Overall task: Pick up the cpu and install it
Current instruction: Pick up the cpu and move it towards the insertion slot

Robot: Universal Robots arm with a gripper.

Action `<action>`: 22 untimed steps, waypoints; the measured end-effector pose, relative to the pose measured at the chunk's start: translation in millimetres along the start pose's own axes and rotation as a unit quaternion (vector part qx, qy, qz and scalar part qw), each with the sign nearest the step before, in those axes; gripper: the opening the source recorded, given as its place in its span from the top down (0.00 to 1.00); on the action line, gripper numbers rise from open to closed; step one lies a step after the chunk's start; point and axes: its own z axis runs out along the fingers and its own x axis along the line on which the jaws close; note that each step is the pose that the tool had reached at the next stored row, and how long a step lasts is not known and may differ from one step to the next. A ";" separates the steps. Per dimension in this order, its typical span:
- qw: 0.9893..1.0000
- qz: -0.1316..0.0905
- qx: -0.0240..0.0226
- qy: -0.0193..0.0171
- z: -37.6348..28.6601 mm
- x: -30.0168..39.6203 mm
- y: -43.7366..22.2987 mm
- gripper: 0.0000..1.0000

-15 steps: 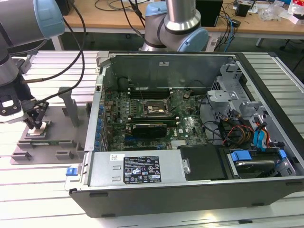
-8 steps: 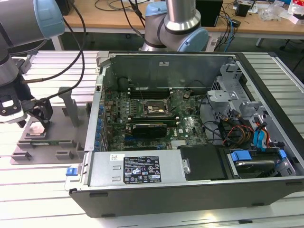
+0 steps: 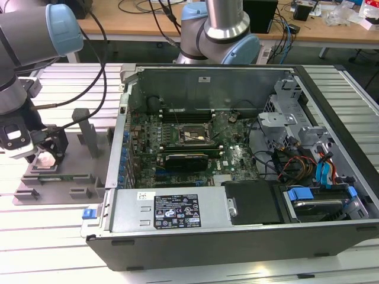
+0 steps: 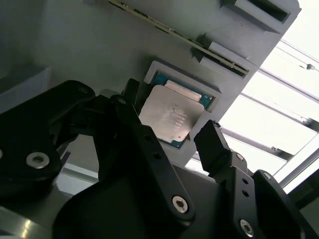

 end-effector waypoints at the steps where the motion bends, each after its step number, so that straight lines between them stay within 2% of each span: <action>1: 1.000 -0.003 0.000 0.000 1.0 -0.1 0.1 0.27; 6: 1.000 -0.015 0.000 0.000 3.8 -0.4 0.0 0.27; 16: 1.000 -0.016 0.000 0.000 5.3 -0.4 0.0 0.27; 17: 1.000 -0.016 0.000 0.000 5.3 -0.4 0.0 0.29; 18: 1.000 -0.016 0.000 0.000 5.3 -0.4 0.0 0.36; 22: 1.000 -0.016 0.000 0.000 5.4 -0.3 0.0 0.36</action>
